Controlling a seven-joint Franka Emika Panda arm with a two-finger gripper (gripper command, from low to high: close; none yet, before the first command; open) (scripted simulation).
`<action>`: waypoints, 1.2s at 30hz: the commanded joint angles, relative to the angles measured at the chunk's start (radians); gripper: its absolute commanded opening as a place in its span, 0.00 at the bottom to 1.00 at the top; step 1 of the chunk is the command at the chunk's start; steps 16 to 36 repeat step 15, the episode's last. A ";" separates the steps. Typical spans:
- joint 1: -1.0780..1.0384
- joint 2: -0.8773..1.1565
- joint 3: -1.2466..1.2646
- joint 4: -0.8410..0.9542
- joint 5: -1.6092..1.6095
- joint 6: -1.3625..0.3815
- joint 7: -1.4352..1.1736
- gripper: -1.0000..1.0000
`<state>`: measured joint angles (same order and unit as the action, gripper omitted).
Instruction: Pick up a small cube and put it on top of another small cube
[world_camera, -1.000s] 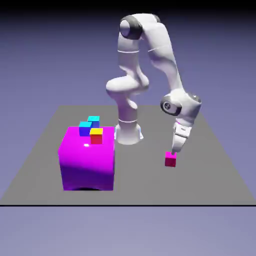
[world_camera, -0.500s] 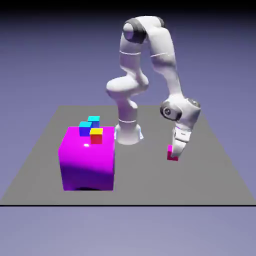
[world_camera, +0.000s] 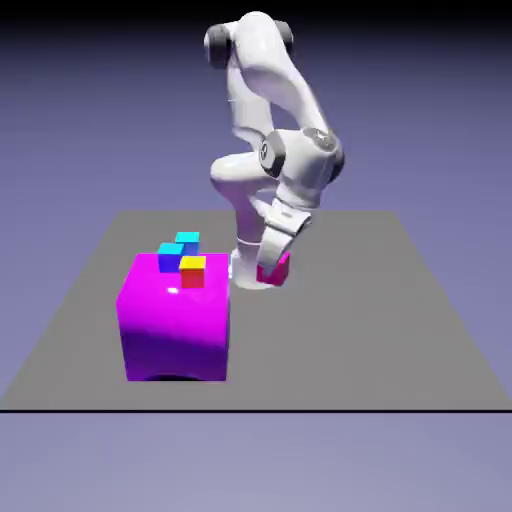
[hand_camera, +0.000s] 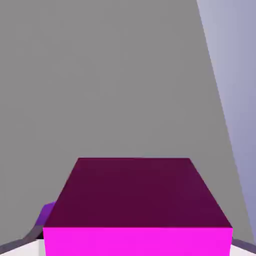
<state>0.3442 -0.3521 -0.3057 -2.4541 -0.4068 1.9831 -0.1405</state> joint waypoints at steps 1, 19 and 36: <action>-0.016 -0.027 -0.036 0.021 -0.012 -0.039 -0.039 0.00; -0.055 -0.091 -0.123 0.071 -0.034 -0.133 -0.133 1.00; -0.055 -0.091 -0.123 0.071 -0.034 -0.133 -0.133 1.00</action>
